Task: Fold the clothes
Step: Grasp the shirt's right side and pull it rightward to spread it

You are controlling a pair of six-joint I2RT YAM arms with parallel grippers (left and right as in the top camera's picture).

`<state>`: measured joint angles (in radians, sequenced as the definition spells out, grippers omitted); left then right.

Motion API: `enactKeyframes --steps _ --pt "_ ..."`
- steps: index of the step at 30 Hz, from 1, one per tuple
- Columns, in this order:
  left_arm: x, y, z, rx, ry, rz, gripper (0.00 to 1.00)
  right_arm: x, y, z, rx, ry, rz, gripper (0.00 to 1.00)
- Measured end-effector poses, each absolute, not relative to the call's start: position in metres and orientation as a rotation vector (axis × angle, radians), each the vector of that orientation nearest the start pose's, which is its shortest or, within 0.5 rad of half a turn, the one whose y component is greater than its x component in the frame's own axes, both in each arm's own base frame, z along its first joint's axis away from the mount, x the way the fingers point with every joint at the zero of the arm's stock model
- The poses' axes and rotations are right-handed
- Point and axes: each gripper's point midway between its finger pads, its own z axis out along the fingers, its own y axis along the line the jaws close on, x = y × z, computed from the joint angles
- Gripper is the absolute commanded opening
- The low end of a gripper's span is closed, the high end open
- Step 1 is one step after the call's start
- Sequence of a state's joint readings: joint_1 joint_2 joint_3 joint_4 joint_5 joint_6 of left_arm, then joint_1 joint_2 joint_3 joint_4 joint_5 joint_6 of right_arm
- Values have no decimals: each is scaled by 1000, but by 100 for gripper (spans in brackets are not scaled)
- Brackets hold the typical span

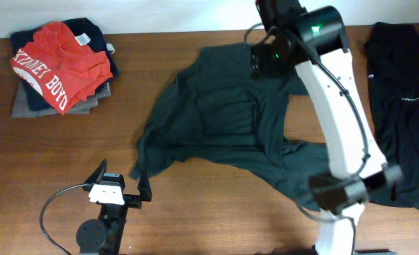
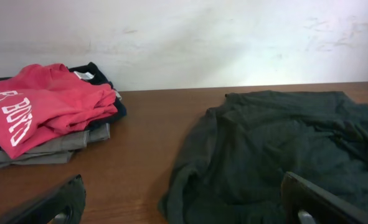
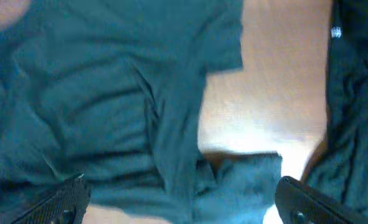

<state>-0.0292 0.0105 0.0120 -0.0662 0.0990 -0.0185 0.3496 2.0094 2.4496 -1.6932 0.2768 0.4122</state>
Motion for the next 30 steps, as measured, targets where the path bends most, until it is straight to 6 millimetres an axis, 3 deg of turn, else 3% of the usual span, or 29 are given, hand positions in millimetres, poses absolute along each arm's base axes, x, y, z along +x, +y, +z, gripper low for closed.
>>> enactKeyframes --steps 3,5,6,8,12,16,17,19,24,30 --pt "245 -24 161 85 1635 -117 99 352 79 287 157 2775 -206 99" --pt "245 -24 161 85 1635 -118 99 335 73 285 160 2795 -215 99" --pt "245 -24 161 85 1634 -117 99 319 68 274 159 2844 -238 99" --pt "245 -24 161 85 1635 -117 99 309 68 253 154 2915 -256 99" --pt "245 -24 161 85 1635 -117 99 287 70 176 132 3140 -327 99" --pt "245 -24 161 85 1635 -118 99 280 75 122 134 3201 -301 96" --pt "245 -24 161 85 1635 -117 99 278 77 108 134 3214 -290 80" --pt "245 -24 161 85 1635 -117 99 279 78 95 134 3203 -269 73" --pt "245 -24 161 85 1635 -117 99 263 75 68 138 3250 -278 67" --pt "245 -24 161 85 1635 -117 99 274 83 51 143 3198 -202 65"
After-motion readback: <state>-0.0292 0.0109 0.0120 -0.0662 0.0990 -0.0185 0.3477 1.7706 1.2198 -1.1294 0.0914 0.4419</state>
